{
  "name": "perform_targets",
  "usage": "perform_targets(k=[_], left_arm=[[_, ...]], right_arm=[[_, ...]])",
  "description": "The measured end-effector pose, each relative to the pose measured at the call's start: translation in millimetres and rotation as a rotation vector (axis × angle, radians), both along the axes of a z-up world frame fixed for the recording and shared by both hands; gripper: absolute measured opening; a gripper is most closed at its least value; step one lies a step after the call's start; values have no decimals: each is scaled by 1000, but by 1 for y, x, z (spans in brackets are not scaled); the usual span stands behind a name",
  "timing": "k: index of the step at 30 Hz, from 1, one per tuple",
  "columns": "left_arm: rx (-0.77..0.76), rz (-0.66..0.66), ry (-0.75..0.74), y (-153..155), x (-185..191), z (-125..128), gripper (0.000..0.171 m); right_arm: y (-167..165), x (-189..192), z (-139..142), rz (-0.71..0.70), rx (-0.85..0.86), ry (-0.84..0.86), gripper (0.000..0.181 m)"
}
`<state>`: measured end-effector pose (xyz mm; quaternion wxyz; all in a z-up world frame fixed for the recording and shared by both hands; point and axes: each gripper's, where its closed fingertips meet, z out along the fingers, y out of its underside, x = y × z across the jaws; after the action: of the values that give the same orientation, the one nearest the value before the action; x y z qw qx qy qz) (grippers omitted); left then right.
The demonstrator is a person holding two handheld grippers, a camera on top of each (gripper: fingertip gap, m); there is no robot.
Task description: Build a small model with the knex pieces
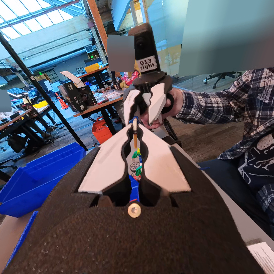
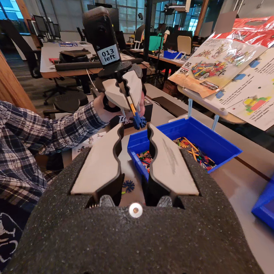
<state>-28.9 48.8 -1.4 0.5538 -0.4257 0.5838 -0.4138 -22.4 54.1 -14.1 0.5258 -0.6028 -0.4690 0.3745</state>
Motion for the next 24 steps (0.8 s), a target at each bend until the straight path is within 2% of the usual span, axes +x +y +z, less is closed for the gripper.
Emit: perform_targets(k=[2, 7, 10, 17, 20, 24], left_arm=[[-6, -23, -19, -3, -1, 3, 1], [2, -52, -39, -9, 0, 6, 1], [16, -44, -42, -9, 0, 7, 1], [56, 56, -48, 5, 1, 8, 1], [100, 148, -19, 18, 2, 5, 1], [146, 249, 22, 31, 2, 1, 2]], right_arm=[[0, 0, -1, 9, -18, 18, 32], [-6, -4, 7, 62, -53, 112, 16], [-6, -4, 9, 73, -65, 138, 15], [13, -1, 12, -134, 166, 28, 13], [26, 1, 14, -250, 286, -51, 12], [38, 2, 15, -349, 364, -98, 11]])
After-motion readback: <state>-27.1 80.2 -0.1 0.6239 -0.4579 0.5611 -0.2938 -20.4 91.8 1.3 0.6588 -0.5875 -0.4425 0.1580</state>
